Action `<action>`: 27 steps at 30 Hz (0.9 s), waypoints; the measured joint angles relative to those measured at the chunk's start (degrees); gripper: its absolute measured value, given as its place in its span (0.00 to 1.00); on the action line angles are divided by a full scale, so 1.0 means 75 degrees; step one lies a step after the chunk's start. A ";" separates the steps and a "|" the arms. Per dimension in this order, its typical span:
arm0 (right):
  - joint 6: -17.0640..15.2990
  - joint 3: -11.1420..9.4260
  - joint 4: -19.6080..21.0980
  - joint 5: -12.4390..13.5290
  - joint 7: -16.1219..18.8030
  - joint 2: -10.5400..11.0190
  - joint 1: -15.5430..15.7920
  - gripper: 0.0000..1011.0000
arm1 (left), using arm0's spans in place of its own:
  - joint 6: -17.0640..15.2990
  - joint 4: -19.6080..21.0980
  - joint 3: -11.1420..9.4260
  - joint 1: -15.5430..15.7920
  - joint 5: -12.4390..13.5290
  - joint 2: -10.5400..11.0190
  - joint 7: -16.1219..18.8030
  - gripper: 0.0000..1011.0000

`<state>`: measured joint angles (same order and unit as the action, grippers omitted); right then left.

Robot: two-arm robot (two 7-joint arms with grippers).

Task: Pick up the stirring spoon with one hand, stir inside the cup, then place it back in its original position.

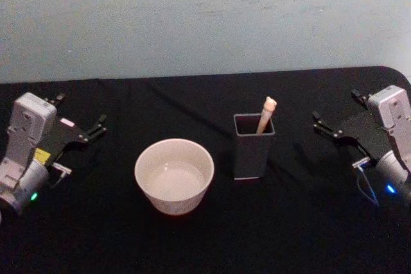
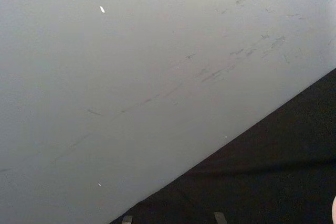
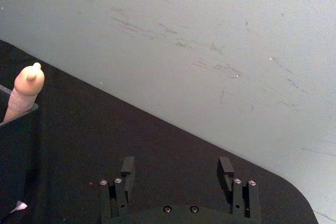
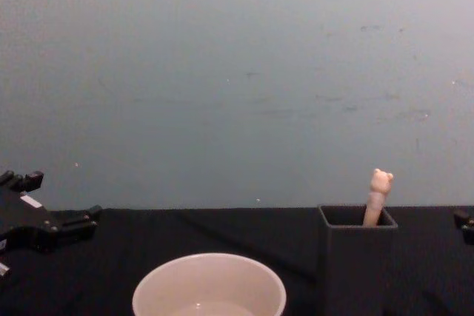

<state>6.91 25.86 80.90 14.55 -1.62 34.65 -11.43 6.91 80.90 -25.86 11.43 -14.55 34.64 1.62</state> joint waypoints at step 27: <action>0.0000 0.0000 0.0000 0.0000 0.0000 0.0000 0.0000 0.99 | 0.0000 0.0000 0.0000 0.0000 0.0000 0.0000 0.0000 0.99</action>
<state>6.91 25.86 80.90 14.55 -1.62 34.65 -11.43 6.91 80.90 -25.86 11.43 -14.55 34.65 1.62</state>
